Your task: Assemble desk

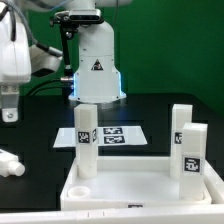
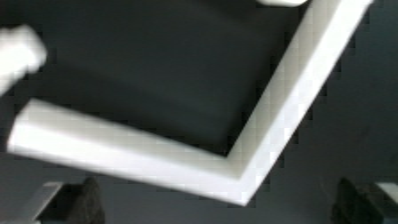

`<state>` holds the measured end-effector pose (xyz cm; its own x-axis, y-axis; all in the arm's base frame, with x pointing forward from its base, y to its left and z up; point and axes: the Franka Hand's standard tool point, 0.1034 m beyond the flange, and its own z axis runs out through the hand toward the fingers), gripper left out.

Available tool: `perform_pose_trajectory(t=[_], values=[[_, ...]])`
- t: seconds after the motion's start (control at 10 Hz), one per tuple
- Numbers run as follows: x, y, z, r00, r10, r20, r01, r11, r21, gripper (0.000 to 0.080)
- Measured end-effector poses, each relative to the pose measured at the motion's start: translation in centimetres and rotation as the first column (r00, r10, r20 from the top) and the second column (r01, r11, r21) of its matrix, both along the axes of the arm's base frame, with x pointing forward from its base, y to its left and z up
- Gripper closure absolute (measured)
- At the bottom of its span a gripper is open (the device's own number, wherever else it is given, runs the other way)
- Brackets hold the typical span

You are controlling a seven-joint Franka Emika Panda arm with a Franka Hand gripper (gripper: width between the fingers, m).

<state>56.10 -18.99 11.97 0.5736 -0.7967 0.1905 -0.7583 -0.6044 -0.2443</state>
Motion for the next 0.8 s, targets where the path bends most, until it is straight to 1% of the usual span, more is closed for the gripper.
perform_pose_trajectory(t=[0.1, 0.3, 0.4, 0.5, 0.6, 0.7, 0.8], values=[[-0.3, -0.2, -0.3, 0.999, 0.050, 0.004, -0.050, 0.998, -0.028, 0.0151], [-0.3, -0.4, -0.2, 0.983, 0.181, -0.013, -0.181, 0.980, -0.078, 0.0151], [-0.3, -0.5, -0.2, 0.971, 0.236, -0.022, -0.237, 0.967, -0.098, 0.0151], [-0.3, -0.5, -0.3, 0.962, 0.270, -0.030, -0.272, 0.957, -0.103, 0.0151], [-0.9, -0.1, -1.0, 0.942, 0.330, -0.062, -0.333, 0.942, -0.050, 0.0151], [-1.2, 0.4, -1.8, 0.918, 0.383, -0.102, -0.384, 0.923, 0.013, 0.0151], [-1.3, 0.7, -2.2, 0.902, 0.415, -0.119, -0.413, 0.910, 0.039, 0.0151]])
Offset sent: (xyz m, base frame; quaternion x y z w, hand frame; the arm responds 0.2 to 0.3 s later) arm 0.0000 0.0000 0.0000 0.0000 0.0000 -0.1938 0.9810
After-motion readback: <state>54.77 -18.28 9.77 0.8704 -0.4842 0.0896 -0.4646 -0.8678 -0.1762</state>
